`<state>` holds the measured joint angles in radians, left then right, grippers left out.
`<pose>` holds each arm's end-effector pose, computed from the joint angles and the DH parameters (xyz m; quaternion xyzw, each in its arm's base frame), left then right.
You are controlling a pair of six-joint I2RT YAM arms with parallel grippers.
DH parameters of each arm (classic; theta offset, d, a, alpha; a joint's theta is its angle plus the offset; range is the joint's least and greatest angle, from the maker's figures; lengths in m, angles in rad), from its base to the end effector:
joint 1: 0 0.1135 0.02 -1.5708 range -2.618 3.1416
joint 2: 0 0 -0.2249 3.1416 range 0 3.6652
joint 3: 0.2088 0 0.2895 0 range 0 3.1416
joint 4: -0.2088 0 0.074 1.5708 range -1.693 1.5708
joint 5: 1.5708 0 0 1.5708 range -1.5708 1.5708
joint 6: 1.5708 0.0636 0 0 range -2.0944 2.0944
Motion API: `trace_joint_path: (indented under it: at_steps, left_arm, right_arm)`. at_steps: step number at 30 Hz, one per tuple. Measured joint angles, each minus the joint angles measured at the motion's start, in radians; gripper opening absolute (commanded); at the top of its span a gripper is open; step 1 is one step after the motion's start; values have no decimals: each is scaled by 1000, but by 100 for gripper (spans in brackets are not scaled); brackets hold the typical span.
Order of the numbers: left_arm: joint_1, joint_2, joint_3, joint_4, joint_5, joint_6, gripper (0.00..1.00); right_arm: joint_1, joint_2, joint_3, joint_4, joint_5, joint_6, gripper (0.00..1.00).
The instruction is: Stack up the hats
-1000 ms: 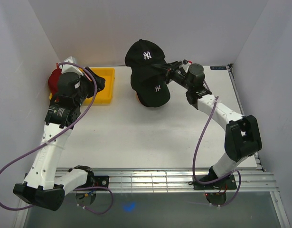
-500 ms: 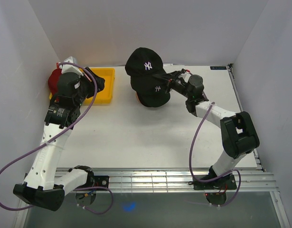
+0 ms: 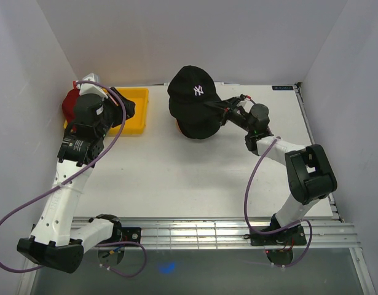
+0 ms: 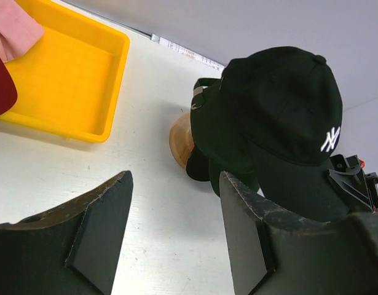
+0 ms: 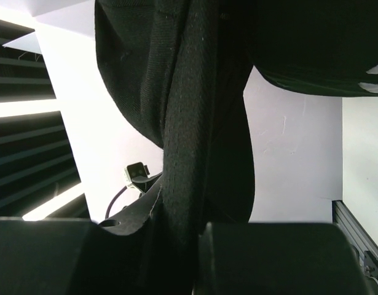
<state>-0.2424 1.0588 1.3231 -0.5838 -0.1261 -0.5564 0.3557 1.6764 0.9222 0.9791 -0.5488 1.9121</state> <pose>0.2909 -0.0637 0.3984 -0.1629 0.7933 -0.1802 0.5583 0.3786 0.1761 0.2156 0.2703 0.5760 0.7535 0.1655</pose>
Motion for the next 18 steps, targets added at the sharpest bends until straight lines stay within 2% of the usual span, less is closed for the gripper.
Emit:
trace_joint_path:
  at_steps: [6,13,18]
  left_arm:
    - [0,0,3,-5,-12,11,69]
    - [0,0,17,-19,-20,20,69]
    - [0,1,17,-23,-26,27,69]
  right_arm:
    - [0,6,-51,44,-9,0,8]
    - [-2,33,-70,71,-15,-1,23]
    - [-5,46,-70,71,-16,0,27]
